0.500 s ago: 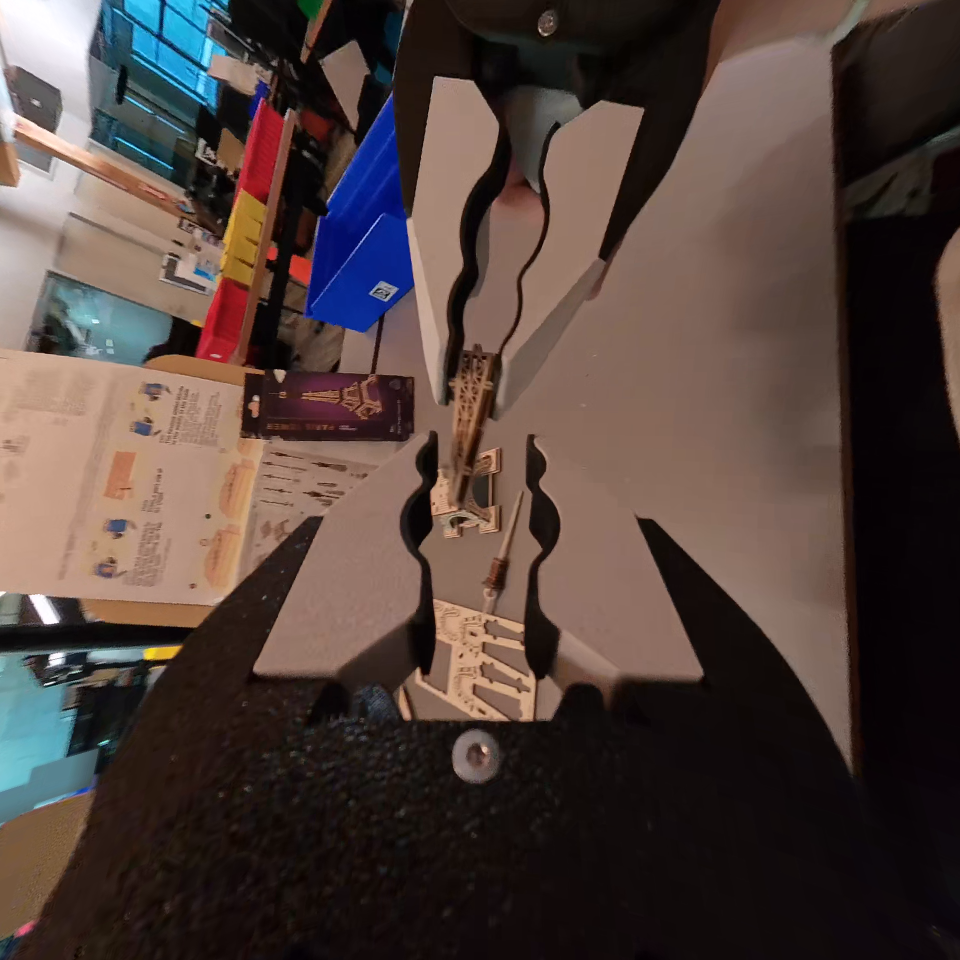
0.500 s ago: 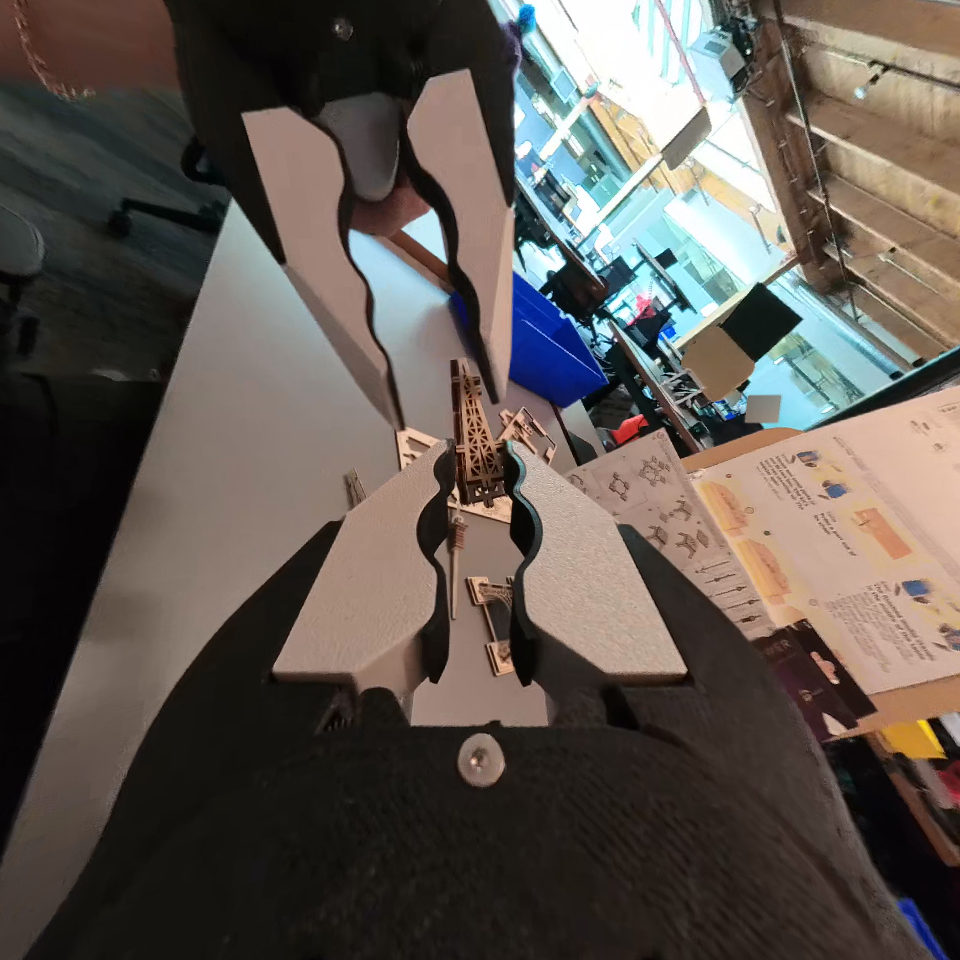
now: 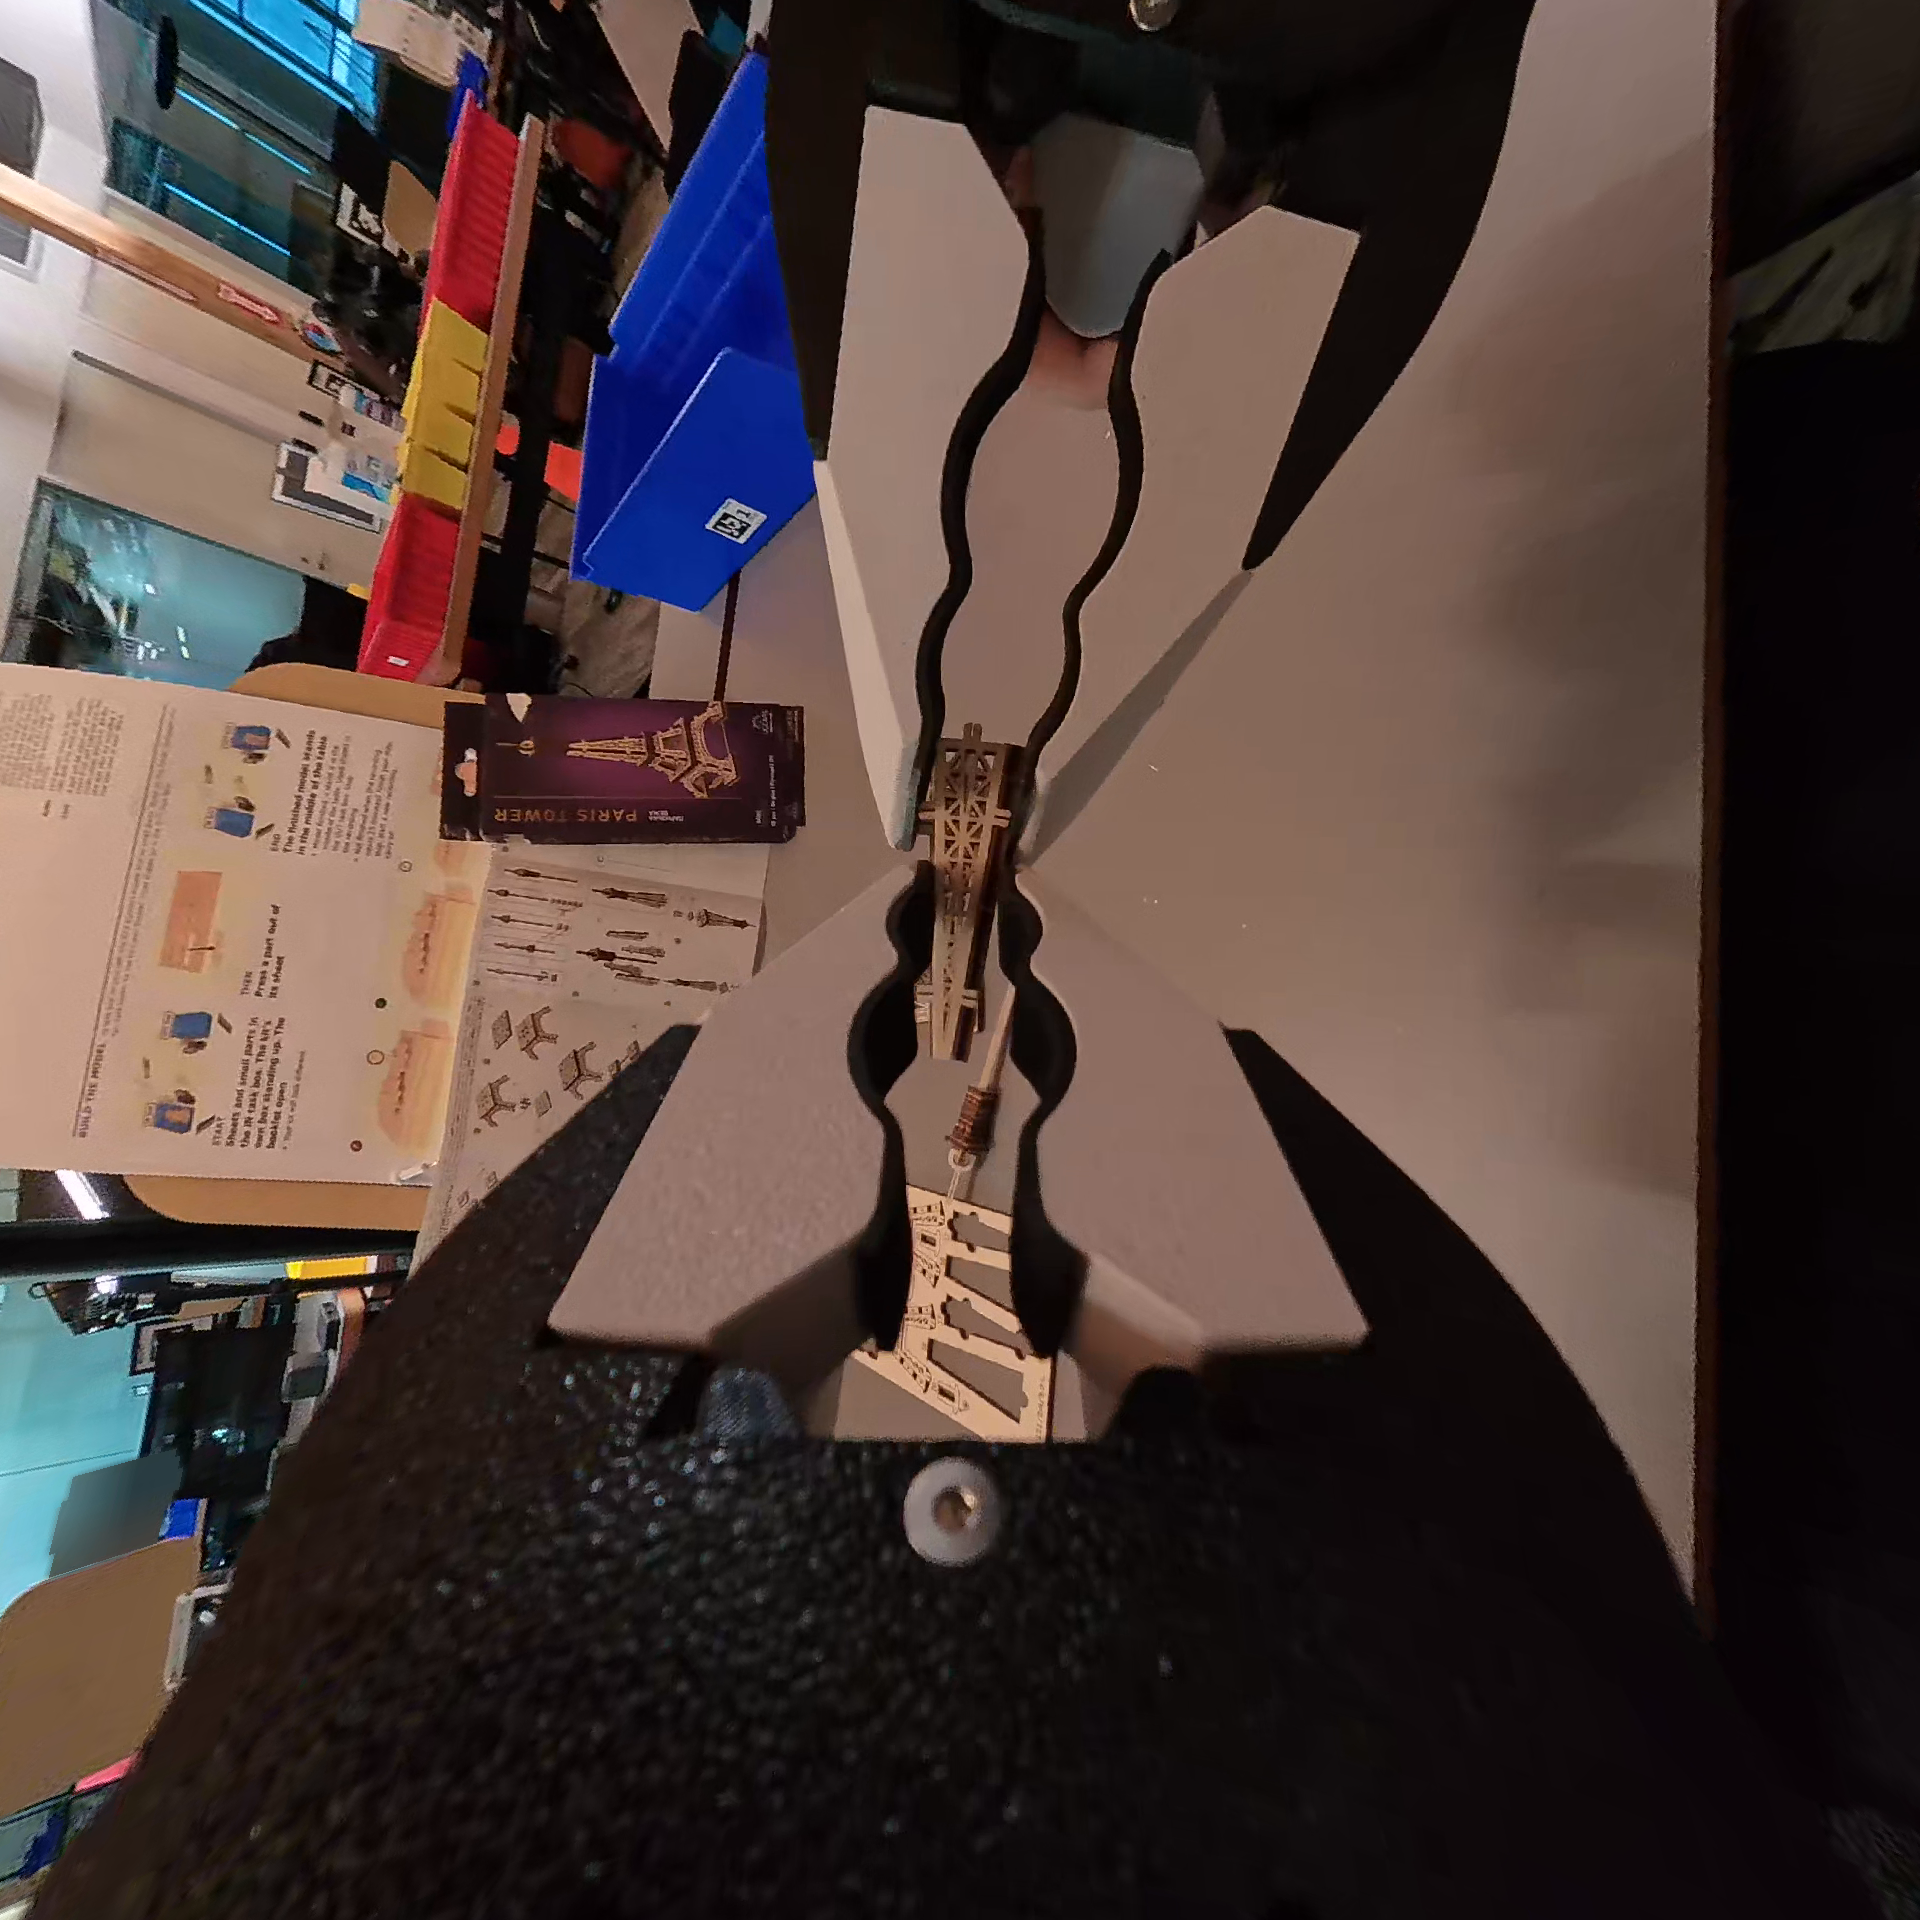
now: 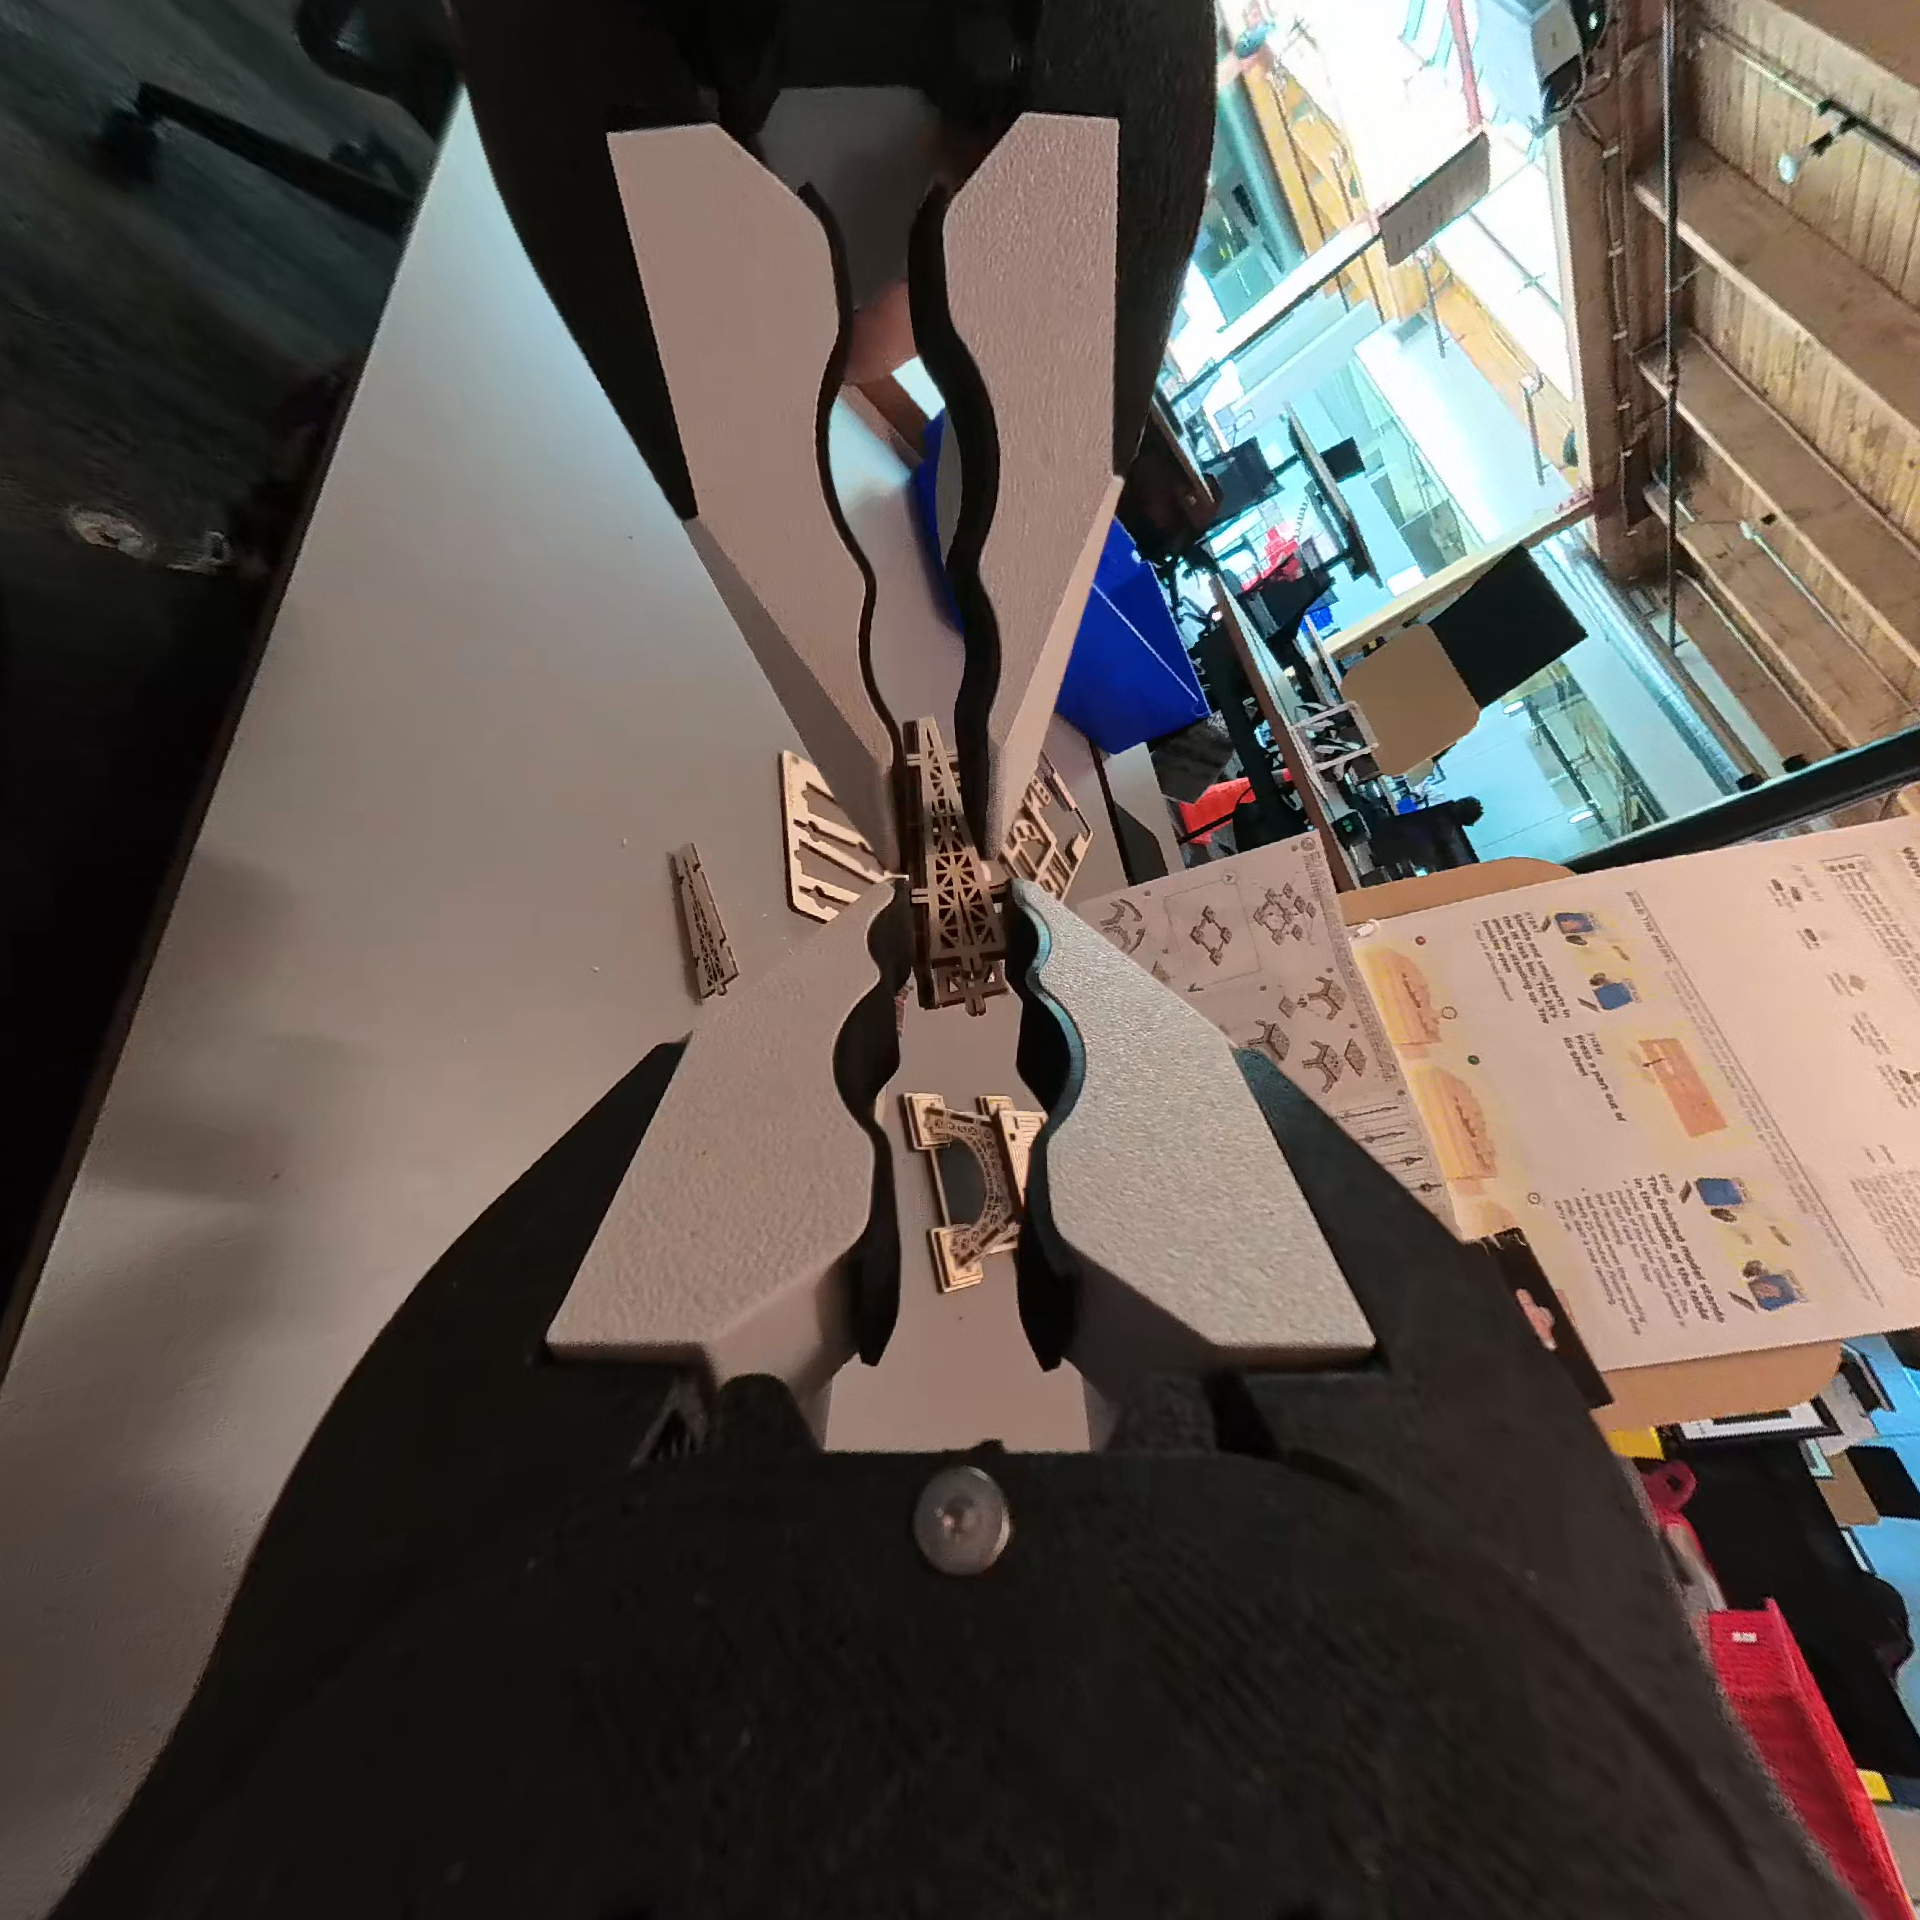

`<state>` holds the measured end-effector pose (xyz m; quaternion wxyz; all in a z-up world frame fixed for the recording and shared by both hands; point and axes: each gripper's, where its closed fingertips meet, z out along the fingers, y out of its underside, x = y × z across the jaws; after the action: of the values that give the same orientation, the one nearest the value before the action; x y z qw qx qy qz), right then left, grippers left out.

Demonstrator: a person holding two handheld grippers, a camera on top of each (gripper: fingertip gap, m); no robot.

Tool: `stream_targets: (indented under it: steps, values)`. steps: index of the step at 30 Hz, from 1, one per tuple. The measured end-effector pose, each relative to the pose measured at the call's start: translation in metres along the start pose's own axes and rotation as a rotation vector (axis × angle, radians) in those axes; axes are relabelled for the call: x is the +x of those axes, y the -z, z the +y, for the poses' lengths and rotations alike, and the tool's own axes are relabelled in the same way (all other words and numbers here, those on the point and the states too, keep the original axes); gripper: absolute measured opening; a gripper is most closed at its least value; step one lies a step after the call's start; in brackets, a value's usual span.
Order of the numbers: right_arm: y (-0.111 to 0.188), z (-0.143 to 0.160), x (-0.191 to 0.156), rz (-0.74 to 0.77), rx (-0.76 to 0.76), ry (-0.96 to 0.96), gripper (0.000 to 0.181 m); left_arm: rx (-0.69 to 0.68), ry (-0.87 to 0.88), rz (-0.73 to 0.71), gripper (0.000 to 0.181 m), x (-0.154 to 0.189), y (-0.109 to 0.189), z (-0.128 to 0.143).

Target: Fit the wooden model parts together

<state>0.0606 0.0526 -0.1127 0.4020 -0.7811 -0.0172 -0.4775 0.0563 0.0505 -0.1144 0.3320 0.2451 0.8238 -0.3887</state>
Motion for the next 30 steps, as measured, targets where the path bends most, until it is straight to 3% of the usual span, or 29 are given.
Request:
stream_targets:
  steps: [5,6,10,16,21,25,30]
  values:
    - [-0.001,0.011,0.003,0.009,0.028,-0.034,0.021,0.038,-0.053,-0.112,0.01,-0.004,-0.01,0.006]
    - [0.001,0.015,0.003,-0.007,0.042,-0.073,0.031,0.018,-0.078,-0.149,0.01,-0.004,-0.013,0.013]
    - [0.009,0.036,-0.002,-0.162,0.076,-0.322,0.029,-0.034,-0.205,-0.264,0.011,0.013,-0.033,0.036]
    - [-0.003,0.092,-0.024,-0.286,-0.004,-0.54,0.038,-0.063,-0.176,-0.237,0.011,0.063,-0.075,0.06]
    - [-0.013,0.111,-0.05,-0.363,-0.07,-0.558,0.039,-0.084,-0.154,-0.16,0.018,0.084,-0.094,0.068]
    - [-0.019,0.119,-0.058,-0.377,-0.124,-0.537,0.039,-0.051,-0.077,-0.125,0.027,0.084,-0.092,0.065]
    - [-0.027,0.126,-0.059,-0.329,-0.156,-0.5,0.037,-0.01,0.104,-0.156,0.032,0.063,-0.066,0.07]
